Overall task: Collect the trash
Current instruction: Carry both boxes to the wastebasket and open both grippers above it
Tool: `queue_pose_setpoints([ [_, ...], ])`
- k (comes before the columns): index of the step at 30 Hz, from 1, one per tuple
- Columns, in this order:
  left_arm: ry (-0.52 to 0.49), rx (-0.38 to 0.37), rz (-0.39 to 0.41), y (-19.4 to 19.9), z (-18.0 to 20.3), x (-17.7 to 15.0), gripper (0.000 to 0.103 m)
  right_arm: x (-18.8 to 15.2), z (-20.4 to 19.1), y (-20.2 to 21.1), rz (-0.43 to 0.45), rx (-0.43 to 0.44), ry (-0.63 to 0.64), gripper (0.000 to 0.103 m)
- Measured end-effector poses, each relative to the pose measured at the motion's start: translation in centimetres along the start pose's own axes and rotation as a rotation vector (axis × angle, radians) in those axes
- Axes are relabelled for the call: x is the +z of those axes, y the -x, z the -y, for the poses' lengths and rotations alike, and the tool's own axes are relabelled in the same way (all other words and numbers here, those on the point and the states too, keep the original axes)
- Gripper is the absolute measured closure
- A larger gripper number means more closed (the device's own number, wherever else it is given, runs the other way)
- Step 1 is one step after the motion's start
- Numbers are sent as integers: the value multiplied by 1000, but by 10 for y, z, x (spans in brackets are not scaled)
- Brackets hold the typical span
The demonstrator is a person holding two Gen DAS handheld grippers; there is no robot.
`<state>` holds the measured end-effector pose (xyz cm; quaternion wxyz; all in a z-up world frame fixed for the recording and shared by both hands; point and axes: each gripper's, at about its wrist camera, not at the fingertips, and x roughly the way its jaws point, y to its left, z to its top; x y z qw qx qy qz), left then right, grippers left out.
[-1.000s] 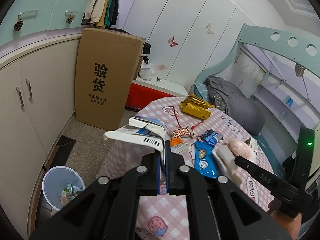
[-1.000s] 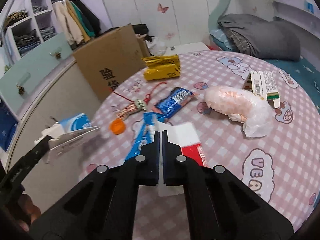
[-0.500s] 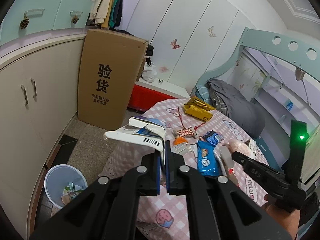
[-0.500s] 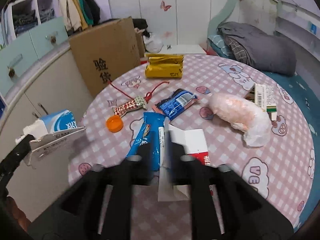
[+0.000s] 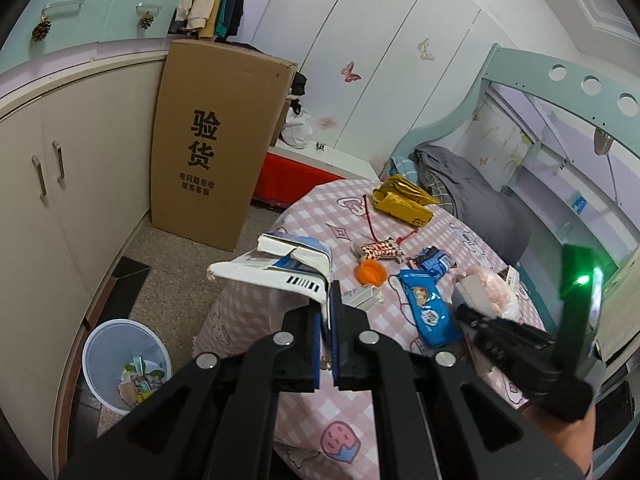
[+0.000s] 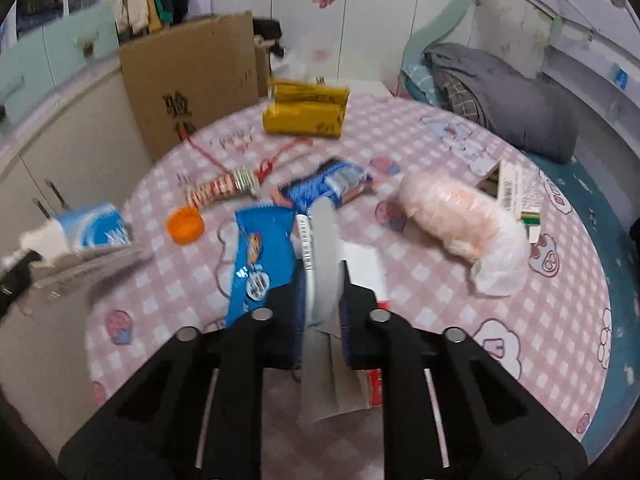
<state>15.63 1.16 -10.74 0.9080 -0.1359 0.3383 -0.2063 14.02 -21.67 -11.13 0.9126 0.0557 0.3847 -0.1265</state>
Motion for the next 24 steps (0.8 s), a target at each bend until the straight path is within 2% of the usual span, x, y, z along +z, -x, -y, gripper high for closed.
queue_pose_setpoints([
  [5,-1,-15,10,7,2,-1,99,6,-1,31,66,65,-26,95],
  [9,8,-10,20,14,-7,-1,99,12,-28,53,99,182,3,95],
  [13,39,24,36,25,-29,1,99,14,-71,59,91,325,63,95],
  [18,102,119,41,39,-76,-4,99,8,-136,40,21,464,141,95],
  [24,178,272,14,40,-142,-12,99,-4,-220,-3,-83,569,228,95],
])
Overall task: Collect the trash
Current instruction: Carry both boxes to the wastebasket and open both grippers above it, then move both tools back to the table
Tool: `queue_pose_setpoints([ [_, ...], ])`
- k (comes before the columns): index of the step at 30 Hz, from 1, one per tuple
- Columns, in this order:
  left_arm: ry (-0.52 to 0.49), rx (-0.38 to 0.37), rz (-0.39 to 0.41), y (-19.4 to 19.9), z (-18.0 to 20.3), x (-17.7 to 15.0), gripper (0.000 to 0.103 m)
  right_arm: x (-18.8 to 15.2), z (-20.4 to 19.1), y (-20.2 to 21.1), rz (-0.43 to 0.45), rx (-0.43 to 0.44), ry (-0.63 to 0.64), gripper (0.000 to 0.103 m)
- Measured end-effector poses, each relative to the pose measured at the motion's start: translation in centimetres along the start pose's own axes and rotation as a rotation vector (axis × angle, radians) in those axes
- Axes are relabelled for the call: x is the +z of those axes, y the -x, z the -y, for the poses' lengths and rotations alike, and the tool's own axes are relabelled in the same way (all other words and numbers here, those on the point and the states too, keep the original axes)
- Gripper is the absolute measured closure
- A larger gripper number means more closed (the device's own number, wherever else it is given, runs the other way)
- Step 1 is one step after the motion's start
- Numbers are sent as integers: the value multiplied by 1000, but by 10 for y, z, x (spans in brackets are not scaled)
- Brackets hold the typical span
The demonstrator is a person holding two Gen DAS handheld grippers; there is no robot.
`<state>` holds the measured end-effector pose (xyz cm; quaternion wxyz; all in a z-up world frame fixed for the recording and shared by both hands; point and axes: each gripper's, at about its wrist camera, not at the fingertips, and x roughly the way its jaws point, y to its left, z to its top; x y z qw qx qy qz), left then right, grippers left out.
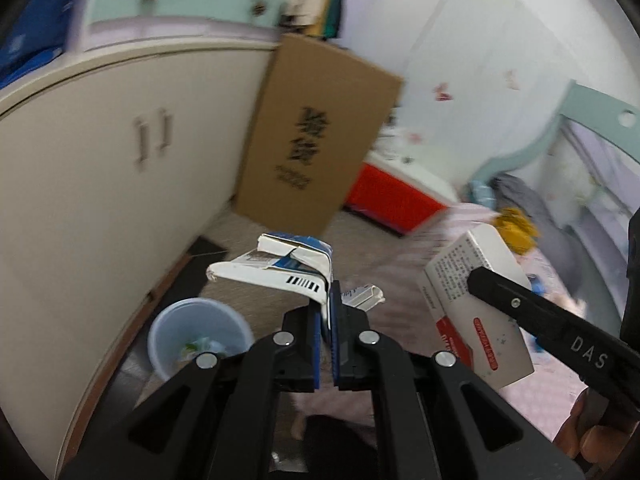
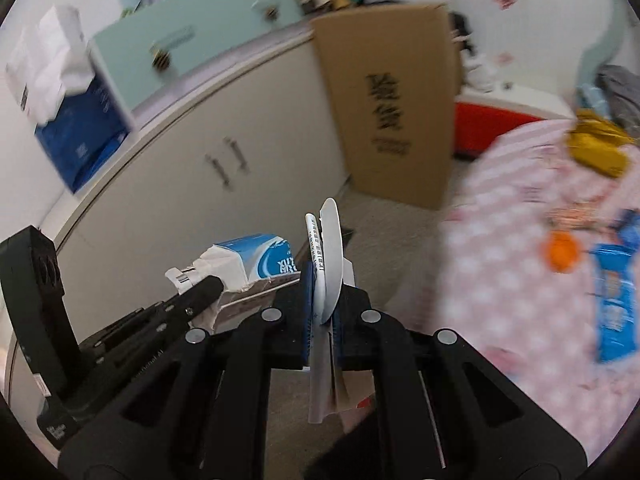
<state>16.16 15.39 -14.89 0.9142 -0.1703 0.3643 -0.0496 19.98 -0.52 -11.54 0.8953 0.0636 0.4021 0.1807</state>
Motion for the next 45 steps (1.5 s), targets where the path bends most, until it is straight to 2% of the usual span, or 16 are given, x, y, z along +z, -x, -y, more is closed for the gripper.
queue_pose_setpoints([
  [5,60,141,-17,-15,-55,3,99,6,-41,-67,-56,96,45,92],
  [6,70,166,-21,-18,-66,4,99,7,-47,-80,-58,112,54,84],
  [7,78,182,-25,-21,-72,5,99,8,-52,-93,-61,97,64,62],
  [9,98,228,-34,-28,-91,7,99,6,-56,-110,-60,86,60,38],
  [12,128,275,-64,-38,-112,8,99,1,-56,-130,-108,79,52,38],
  [15,140,296,-94,-45,-122,4,99,-8,-53,-132,-122,72,49,38],
  [21,137,291,-150,-60,-119,-5,99,-23,-46,-128,-135,30,64,34],
  [30,96,273,-163,-67,-100,-1,99,-24,-37,-104,-66,-8,58,30],
  [36,88,270,-114,-63,-88,17,95,-17,-28,-88,-8,-26,31,30],
  [37,98,275,-101,-62,-88,20,83,-16,-27,-87,-6,-27,29,29],
  [38,109,280,-99,-62,-88,22,47,-16,-26,-86,-7,-25,26,29],
  [39,121,294,-116,-65,-90,24,28,-16,-25,-85,-8,-26,21,29],
  [40,131,300,-121,-66,-90,24,21,-16,-25,-85,-8,-27,19,29],
  [45,146,298,-111,-55,-88,16,21,-18,-26,-77,-10,-19,15,29],
])
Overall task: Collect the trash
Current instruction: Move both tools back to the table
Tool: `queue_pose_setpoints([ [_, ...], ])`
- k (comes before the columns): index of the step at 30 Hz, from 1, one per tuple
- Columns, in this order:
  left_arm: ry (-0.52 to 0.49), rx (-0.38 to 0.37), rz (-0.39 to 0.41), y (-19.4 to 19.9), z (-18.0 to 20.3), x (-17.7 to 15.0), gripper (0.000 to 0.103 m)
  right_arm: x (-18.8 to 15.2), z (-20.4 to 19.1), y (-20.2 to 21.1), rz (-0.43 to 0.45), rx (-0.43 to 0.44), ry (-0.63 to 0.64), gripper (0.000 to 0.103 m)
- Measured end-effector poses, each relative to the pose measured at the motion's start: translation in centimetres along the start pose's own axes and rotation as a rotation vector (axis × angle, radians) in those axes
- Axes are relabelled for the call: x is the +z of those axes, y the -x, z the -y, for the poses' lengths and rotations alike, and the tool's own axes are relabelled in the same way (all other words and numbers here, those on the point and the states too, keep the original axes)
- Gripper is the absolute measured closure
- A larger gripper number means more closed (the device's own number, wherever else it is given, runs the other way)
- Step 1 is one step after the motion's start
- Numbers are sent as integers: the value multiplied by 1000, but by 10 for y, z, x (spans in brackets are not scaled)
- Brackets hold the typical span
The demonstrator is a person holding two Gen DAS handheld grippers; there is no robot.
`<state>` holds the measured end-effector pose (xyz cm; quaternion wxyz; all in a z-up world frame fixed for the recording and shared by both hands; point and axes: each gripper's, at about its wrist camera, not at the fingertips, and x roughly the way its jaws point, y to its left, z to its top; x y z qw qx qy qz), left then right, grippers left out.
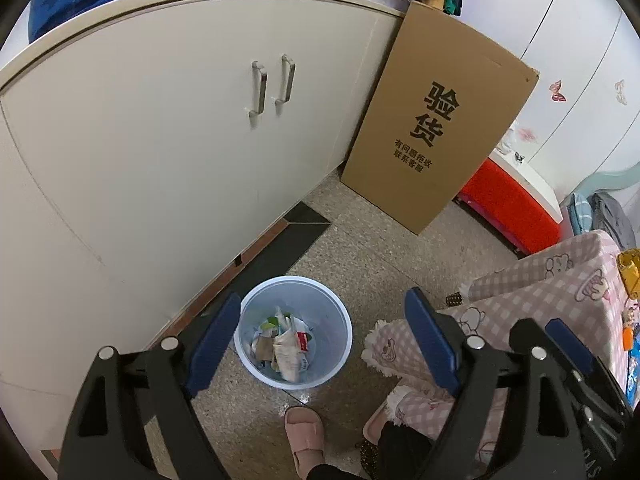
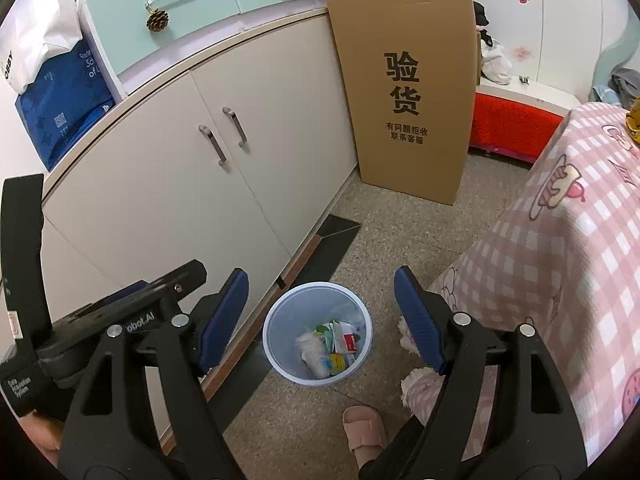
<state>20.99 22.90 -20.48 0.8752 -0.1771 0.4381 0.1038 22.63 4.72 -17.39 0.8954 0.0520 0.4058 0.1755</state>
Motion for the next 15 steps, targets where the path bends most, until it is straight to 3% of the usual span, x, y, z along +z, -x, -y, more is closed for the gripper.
queue_pose_setpoints([
  [15,-68,-6,104,72,22,-17,21,-3,8,75,87,11,-21,27],
])
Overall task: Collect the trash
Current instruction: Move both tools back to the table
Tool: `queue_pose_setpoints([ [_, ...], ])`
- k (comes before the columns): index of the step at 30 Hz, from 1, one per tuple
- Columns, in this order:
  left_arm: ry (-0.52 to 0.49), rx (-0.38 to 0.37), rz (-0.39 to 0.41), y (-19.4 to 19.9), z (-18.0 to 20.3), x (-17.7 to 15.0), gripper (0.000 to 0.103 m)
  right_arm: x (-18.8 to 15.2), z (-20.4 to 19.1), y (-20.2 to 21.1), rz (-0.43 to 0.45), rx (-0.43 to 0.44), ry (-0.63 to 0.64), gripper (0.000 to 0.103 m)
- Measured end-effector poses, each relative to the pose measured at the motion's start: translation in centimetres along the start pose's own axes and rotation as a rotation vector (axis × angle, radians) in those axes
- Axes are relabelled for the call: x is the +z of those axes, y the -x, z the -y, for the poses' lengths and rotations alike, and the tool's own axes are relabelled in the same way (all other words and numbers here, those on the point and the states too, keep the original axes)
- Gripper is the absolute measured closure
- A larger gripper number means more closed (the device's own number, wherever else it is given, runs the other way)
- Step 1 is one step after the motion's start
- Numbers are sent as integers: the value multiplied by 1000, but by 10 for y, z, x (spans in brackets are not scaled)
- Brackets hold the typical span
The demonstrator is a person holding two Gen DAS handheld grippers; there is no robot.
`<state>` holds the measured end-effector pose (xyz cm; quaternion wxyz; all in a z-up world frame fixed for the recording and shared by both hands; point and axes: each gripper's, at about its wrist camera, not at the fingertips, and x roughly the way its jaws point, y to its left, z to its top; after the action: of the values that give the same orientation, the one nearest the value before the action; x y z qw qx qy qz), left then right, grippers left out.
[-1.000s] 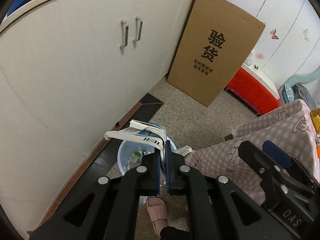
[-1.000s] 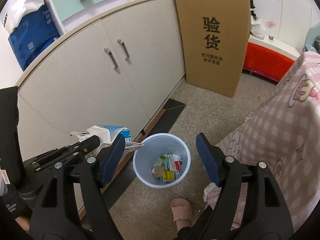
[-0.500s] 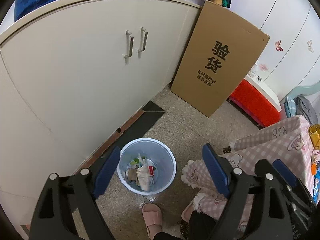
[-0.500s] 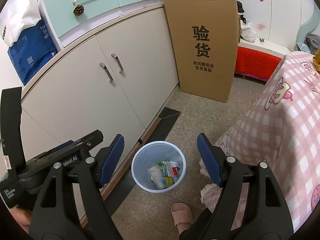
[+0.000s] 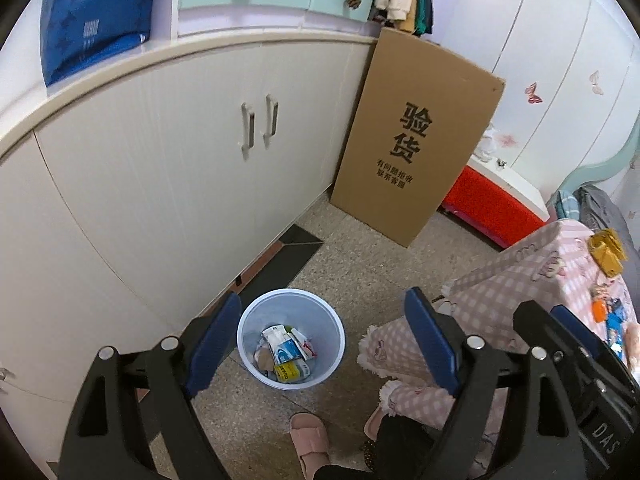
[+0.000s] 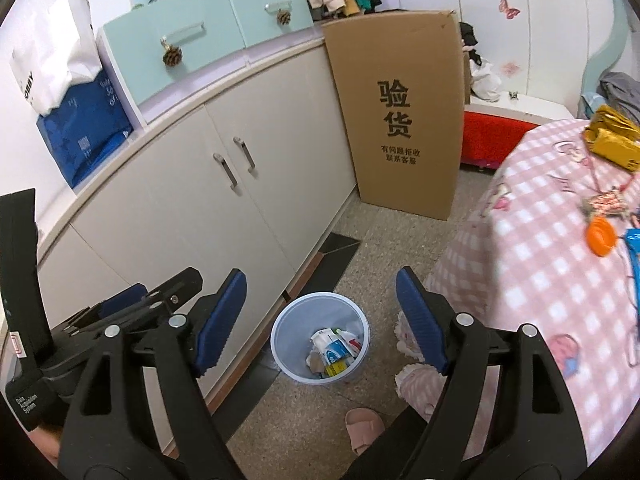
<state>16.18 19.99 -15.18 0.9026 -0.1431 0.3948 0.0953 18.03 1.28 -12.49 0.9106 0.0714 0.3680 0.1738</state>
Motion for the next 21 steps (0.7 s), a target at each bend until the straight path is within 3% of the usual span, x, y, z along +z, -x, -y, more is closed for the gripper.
queue_pose_setpoints([
  [13,-130,-110,75,71,72,-12,20,-5,55,99,119,-62,-85,23],
  [21,-271,-241,14,81,162,-36,19,-26,136,149,156,-174,-198,22],
])
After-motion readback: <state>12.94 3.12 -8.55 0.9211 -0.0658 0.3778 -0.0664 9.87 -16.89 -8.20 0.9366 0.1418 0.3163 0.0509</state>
